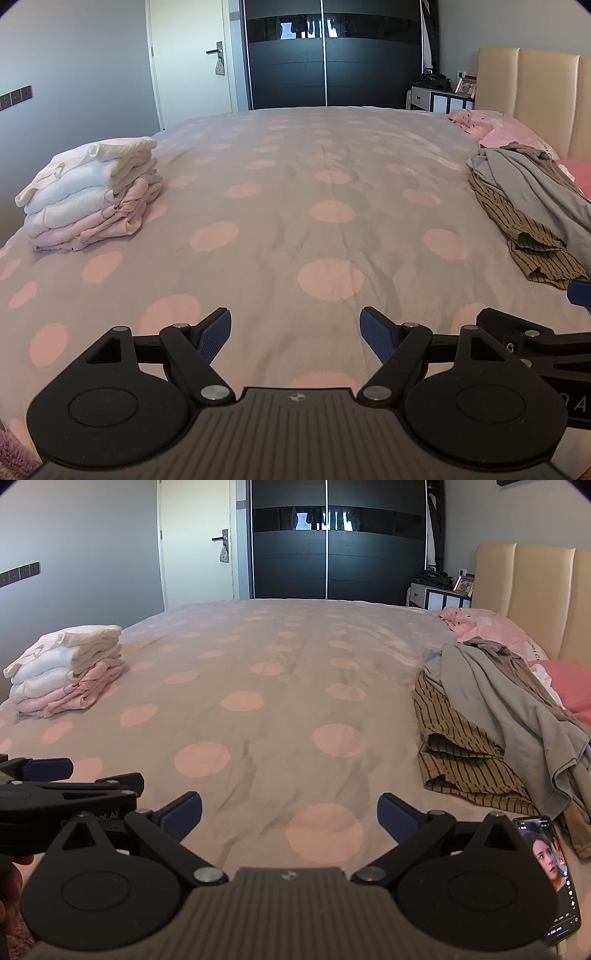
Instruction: Fold clothes
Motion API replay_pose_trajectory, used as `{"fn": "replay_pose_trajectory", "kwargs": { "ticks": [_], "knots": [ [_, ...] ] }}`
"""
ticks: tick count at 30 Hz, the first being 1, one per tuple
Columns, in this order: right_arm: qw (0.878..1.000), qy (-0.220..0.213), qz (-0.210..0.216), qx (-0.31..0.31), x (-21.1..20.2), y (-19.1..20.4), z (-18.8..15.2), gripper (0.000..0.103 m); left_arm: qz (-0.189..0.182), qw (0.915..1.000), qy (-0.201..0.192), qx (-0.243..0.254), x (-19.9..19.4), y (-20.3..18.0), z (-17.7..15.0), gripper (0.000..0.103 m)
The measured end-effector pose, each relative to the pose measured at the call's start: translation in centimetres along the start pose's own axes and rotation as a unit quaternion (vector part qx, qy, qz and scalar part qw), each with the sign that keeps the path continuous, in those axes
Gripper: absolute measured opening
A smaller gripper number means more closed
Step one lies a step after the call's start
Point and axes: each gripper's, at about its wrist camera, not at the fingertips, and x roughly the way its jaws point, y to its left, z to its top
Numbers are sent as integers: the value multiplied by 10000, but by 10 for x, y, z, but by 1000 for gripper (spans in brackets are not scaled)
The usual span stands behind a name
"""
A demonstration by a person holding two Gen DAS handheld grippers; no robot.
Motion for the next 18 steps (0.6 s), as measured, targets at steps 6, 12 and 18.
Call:
{"fn": "replay_pose_trajectory", "kwargs": {
  "ticks": [6,12,18],
  "knots": [
    [10000,15,-2,-9,1,1,0,102,-7,10000,35,4,1,1,0,76],
    [10000,50,22,8,1,1,-1,102,2,10000,42,9,0,1,-1,76],
    [10000,69,2,-46,1,1,-1,102,24,10000,51,45,1,0,-1,76]
  ]
}}
